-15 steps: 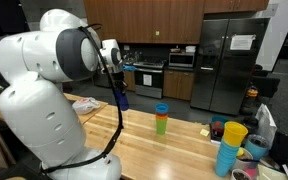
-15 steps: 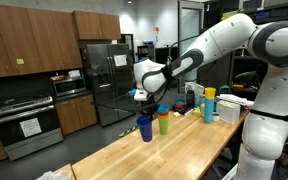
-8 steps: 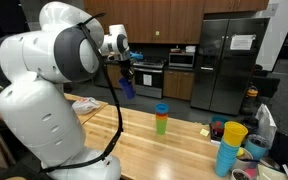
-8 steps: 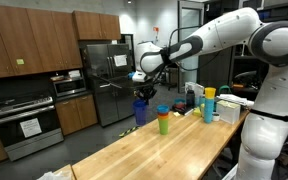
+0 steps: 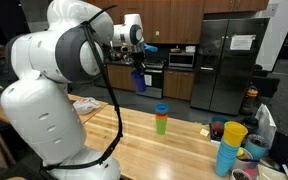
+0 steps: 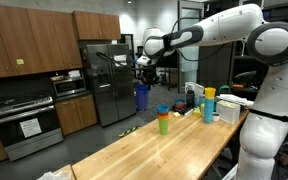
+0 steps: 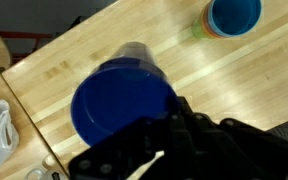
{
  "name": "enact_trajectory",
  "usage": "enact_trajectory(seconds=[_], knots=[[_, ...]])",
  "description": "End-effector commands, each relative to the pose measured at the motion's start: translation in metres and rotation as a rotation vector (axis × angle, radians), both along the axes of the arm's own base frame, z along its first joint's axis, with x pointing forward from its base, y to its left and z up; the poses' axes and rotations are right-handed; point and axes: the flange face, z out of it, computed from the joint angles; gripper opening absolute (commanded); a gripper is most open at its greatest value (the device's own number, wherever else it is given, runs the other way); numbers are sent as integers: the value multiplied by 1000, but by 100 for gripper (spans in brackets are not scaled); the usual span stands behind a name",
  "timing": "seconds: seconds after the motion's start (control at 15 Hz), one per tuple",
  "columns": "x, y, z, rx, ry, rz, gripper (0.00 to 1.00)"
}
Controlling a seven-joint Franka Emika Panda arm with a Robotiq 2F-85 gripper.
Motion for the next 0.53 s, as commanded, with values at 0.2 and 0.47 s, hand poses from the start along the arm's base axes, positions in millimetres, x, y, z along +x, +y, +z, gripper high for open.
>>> enact_trajectory(seconds=[0.2,0.47], knots=[[30,-59,27,56,1,-89,1],[44,-86,25,67,14,-138,1]])
